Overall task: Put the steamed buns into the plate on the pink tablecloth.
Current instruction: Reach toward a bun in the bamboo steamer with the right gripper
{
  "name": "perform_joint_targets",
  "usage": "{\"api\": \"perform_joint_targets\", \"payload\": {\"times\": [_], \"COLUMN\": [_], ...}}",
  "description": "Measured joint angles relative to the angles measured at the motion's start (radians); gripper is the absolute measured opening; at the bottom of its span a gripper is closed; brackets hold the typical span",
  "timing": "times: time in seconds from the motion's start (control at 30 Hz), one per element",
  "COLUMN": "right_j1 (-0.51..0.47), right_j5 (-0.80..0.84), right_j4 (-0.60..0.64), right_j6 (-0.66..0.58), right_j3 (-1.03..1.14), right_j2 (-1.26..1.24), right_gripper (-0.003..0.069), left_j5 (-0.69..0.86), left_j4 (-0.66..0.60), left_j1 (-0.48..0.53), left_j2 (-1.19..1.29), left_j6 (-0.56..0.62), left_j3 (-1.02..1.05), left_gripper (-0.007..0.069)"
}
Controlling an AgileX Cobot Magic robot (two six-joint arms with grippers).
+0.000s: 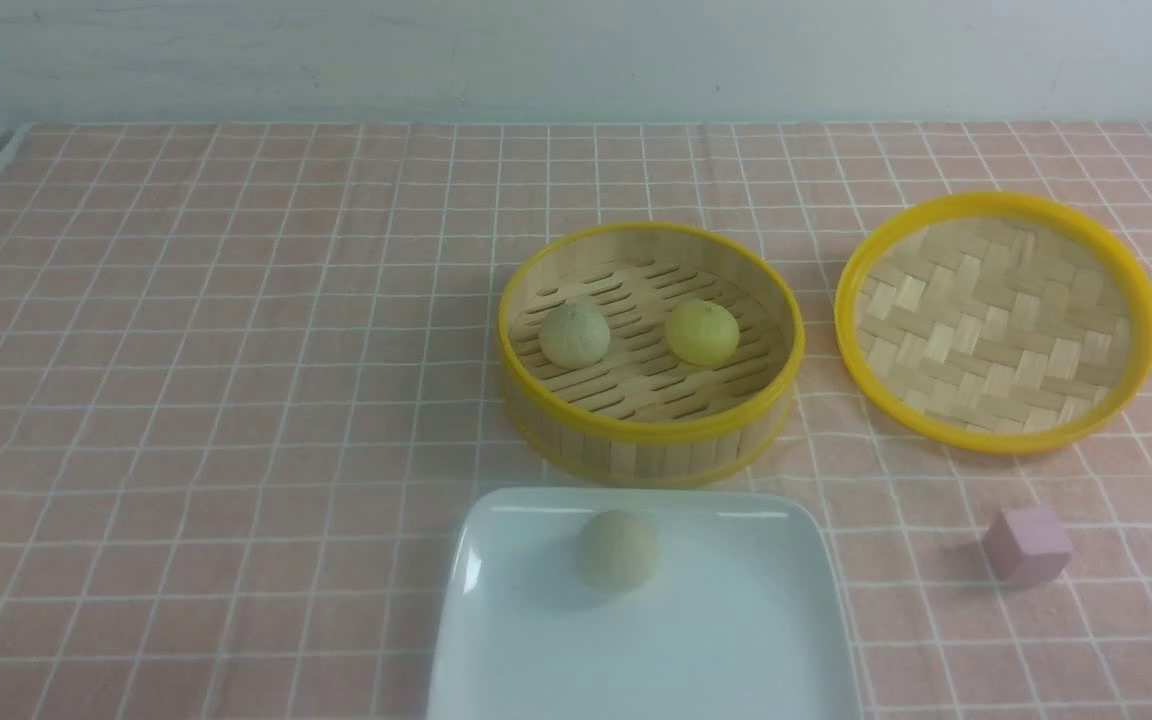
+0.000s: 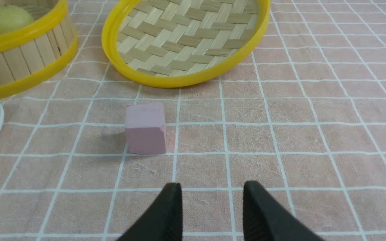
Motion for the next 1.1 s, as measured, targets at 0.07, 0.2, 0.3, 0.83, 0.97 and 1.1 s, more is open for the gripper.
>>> {"api": "perform_joint_targets", "payload": {"times": [0.07,0.2,0.3,0.83,0.97,1.1], "right_j1": [0.0,0.0,0.0,0.0,0.0,0.0], "right_j5": [0.0,0.0,0.0,0.0,0.0,0.0], "right_j4": [0.0,0.0,0.0,0.0,0.0,0.0], "right_j6": [0.0,0.0,0.0,0.0,0.0,0.0], "right_j3": [0.0,0.0,0.0,0.0,0.0,0.0], "right_j2": [0.0,0.0,0.0,0.0,0.0,0.0], "right_gripper": [0.024,0.024,0.024,0.024,0.024,0.024], "left_j5": [0.0,0.0,0.0,0.0,0.0,0.002], "left_j4": [0.0,0.0,0.0,0.0,0.009,0.023], "left_j1": [0.0,0.0,0.0,0.0,0.0,0.0], "left_j2": [0.0,0.0,0.0,0.0,0.0,0.0], "left_j6": [0.0,0.0,0.0,0.0,0.0,0.0], "left_j3": [0.0,0.0,0.0,0.0,0.0,0.0], "left_gripper": [0.0239,0.0239,0.0239,0.0239,0.0239,0.0239]}}
